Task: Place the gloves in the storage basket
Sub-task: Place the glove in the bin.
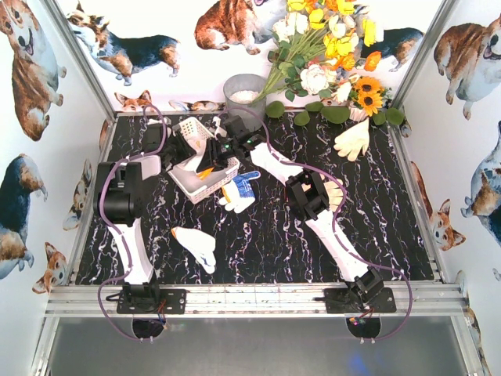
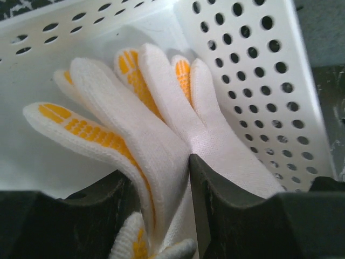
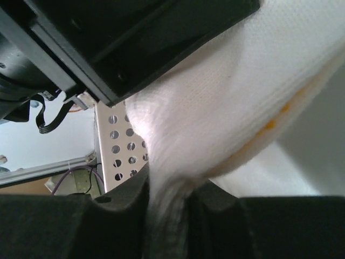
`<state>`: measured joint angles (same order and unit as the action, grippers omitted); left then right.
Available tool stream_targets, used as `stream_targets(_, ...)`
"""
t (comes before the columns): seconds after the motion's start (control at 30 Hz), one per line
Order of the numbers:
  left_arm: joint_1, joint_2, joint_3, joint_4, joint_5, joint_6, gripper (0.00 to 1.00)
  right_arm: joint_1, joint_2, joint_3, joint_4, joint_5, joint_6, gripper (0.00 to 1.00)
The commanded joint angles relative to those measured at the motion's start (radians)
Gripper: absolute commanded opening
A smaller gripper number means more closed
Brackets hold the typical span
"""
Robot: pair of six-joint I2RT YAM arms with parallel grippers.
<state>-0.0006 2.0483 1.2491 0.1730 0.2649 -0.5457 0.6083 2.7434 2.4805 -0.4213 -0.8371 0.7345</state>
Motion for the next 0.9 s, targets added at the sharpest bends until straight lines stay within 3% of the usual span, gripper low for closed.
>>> stream_targets(0.0,0.015,0.037,0.026,-0.054,-0.041,0.05,0.0,-0.008,0.067,0.054,-0.08,0.037,0.004,0.29)
stream_targets(0.2,0.013,0.056,0.033,-0.037,-0.038,0.043,0.0,-0.01,0.036,0.055,-0.114,0.047,-0.017,0.48)
stream_targets(0.37,0.011,0.058,0.015,0.003,-0.051,0.014,0.0,-0.009,-0.025,0.055,-0.143,0.086,-0.058,0.54)
stream_targets(0.63,0.009,0.06,-0.006,0.037,-0.064,-0.02,0.0,-0.005,-0.178,0.047,-0.335,0.328,-0.239,0.61)
stream_targets(0.87,0.008,0.009,0.001,0.035,-0.059,0.021,0.32,-0.004,-0.334,-0.041,-0.337,0.377,-0.302,0.63)
